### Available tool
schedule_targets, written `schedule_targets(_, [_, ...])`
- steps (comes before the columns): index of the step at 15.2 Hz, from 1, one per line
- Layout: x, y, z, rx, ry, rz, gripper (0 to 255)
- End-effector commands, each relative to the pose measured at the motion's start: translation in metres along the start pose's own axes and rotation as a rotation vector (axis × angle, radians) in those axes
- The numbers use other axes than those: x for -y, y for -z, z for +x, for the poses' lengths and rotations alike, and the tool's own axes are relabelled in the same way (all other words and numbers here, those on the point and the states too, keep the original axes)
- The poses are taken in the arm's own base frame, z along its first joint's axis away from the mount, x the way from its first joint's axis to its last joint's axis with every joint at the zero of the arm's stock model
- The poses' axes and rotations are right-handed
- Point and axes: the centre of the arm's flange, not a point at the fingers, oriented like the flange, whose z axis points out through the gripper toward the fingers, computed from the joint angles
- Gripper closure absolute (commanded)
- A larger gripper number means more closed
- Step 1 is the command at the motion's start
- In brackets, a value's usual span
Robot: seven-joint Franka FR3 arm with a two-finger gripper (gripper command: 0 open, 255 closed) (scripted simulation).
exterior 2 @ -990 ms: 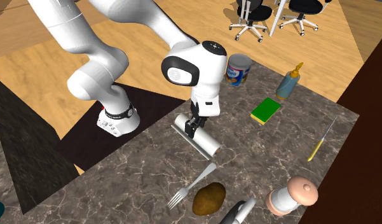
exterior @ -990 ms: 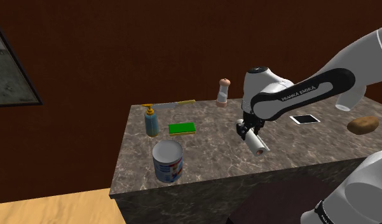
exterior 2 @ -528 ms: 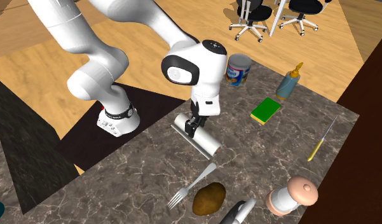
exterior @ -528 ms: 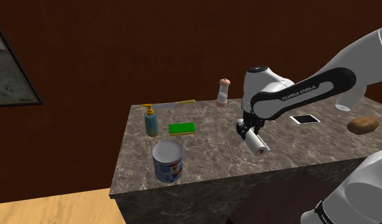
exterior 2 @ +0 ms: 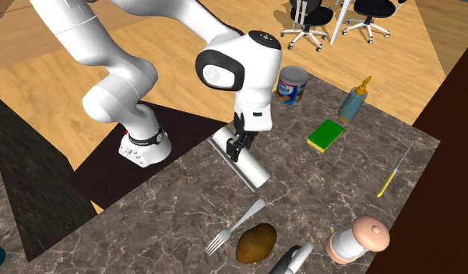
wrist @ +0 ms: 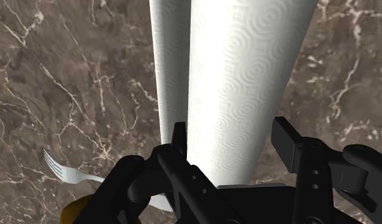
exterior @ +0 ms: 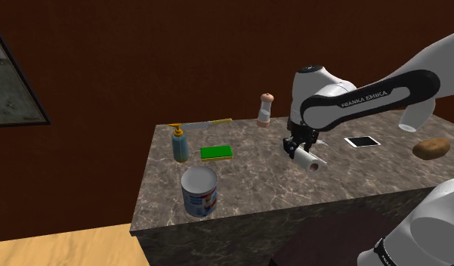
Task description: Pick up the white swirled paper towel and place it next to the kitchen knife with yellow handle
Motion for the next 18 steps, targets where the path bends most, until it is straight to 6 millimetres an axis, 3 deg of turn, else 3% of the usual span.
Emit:
schedule_targets(1, [-0.002, 0.010, 0.000, 0.000, 0.000, 0.000, 255])
schedule_targets(16, [-0.016, 0.086, -0.001, 0.000, 0.000, 0.000, 255])
schedule_targets(18, [-0.002, 0.089, 0.021, 0.000, 0.000, 0.000, 255])
